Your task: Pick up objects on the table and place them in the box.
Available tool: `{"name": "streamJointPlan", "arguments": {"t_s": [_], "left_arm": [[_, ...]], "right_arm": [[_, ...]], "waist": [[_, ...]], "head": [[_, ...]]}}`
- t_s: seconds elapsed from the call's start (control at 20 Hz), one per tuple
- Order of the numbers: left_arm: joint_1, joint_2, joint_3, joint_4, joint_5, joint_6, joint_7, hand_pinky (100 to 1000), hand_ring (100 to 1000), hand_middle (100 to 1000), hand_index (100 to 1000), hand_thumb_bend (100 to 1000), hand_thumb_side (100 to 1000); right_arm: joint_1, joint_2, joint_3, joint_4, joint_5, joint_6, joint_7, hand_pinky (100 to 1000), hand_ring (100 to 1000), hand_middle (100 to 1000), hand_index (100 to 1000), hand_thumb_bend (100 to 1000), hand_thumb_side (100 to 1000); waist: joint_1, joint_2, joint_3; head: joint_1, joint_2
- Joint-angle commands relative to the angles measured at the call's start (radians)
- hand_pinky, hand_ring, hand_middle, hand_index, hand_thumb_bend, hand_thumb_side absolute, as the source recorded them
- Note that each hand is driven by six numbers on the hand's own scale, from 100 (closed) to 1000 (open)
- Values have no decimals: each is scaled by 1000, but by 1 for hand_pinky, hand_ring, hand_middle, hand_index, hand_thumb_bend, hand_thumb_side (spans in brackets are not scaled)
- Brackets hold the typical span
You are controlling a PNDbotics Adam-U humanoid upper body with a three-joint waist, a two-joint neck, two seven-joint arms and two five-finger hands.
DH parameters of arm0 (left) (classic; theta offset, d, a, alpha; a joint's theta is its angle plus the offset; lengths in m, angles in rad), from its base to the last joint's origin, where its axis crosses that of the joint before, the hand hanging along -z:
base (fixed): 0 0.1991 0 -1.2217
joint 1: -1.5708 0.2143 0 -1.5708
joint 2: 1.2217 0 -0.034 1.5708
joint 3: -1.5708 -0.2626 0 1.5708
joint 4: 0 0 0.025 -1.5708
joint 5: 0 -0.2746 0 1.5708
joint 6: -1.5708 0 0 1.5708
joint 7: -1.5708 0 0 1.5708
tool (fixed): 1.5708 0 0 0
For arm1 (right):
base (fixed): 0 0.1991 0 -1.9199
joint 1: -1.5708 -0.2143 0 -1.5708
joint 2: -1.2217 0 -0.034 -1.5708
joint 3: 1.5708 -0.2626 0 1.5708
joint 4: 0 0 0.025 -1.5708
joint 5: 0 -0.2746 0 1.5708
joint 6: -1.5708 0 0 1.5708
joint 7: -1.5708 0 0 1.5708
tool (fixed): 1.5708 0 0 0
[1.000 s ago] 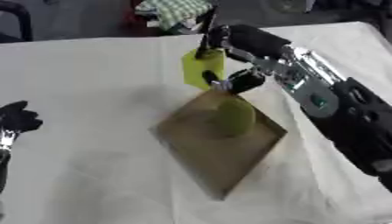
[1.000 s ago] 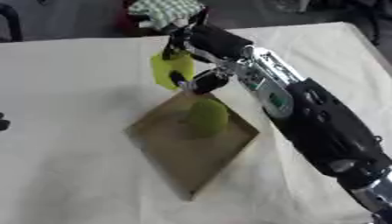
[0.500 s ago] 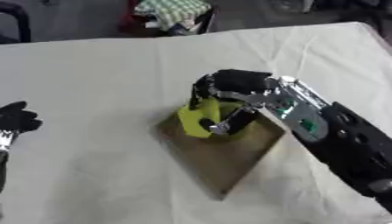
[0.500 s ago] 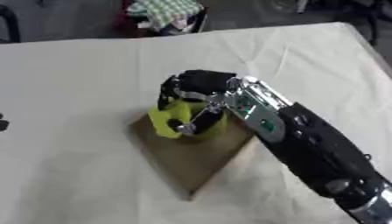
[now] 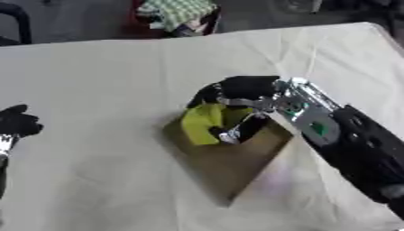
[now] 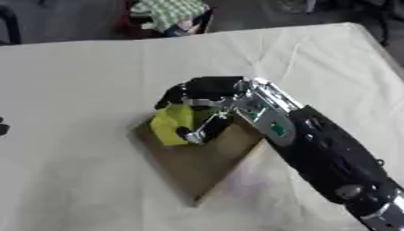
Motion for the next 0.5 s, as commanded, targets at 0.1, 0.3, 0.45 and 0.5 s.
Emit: {"name": "streamJointPlan", "arguments": {"t_s": [0.1,0.3,0.45,0.5], "left_arm": [[-4,24,7,-11,-3,2,2,725,639,609,809,271,788],[-4,25,8,-11,-3,2,3,724,639,609,809,265,789],[-3,25,8,-11,-2,2,3,724,639,609,809,263,791],[-2,26,9,-11,-2,2,3,724,639,609,809,262,791]], "right_arm": [[-41,-43,-43,-34,14,8,-3,877,916,946,984,100,442],[-67,-76,-69,-51,21,18,-25,890,932,963,987,100,334],[-83,-108,-89,-71,23,26,-44,895,935,966,988,100,241],[-89,-124,-103,-81,23,31,-57,895,934,963,988,100,238]], "waist": [[2,-21,-3],[2,-23,-5],[1,-24,-7],[0,-25,-8]], "head": [[-2,2],[-1,3],[1,3],[2,3]]}}
